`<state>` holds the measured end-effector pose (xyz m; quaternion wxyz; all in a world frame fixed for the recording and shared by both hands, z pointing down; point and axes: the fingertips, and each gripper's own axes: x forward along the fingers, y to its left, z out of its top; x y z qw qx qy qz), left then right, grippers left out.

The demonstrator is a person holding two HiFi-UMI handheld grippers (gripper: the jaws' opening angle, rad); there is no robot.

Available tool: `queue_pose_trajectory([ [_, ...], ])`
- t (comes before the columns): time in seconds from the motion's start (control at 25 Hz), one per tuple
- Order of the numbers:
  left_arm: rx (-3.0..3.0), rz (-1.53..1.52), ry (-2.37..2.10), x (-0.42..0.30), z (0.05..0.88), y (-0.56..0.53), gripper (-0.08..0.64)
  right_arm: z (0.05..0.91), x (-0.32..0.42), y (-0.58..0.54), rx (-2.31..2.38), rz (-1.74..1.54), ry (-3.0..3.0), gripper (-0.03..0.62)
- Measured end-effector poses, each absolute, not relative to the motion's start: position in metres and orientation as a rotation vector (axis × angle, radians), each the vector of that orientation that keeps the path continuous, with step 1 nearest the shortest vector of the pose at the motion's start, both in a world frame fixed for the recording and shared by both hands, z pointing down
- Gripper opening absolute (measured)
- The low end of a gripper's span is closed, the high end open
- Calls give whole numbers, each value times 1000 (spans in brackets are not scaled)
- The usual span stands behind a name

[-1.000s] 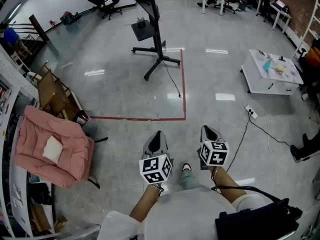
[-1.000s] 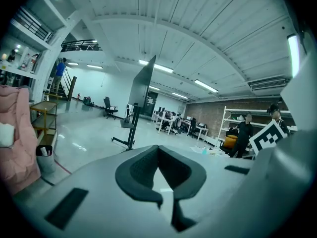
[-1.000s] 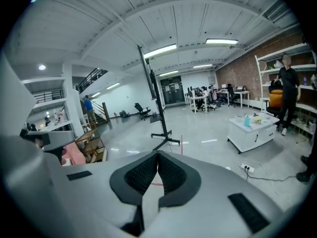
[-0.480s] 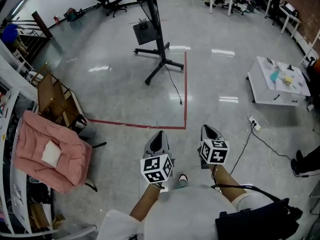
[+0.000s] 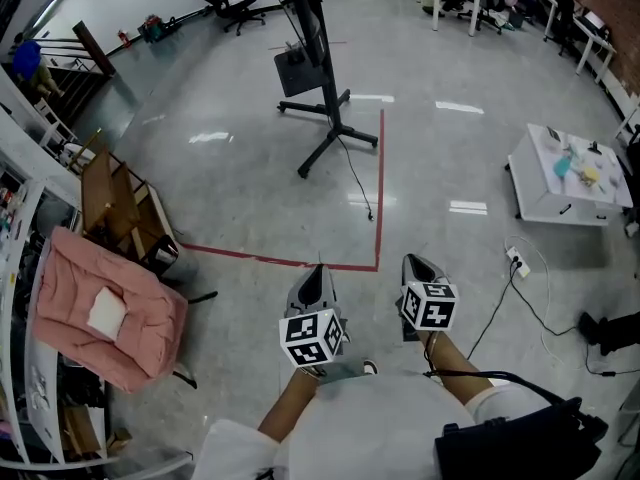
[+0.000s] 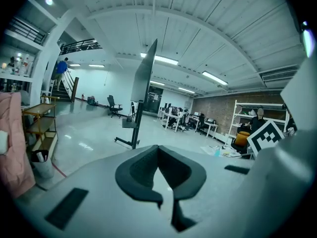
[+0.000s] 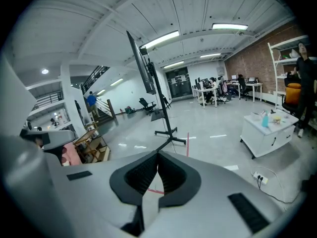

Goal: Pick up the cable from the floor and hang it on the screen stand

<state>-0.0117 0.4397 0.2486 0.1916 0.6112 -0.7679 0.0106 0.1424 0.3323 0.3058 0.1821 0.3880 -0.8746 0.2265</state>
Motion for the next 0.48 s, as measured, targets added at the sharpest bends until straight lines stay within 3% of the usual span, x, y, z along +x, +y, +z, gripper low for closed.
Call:
queue_pose_trajectory([
  [0.48, 1753, 14, -2123, -68, 266, 325, 3, 310, 88, 231, 1126, 583, -2471, 18],
])
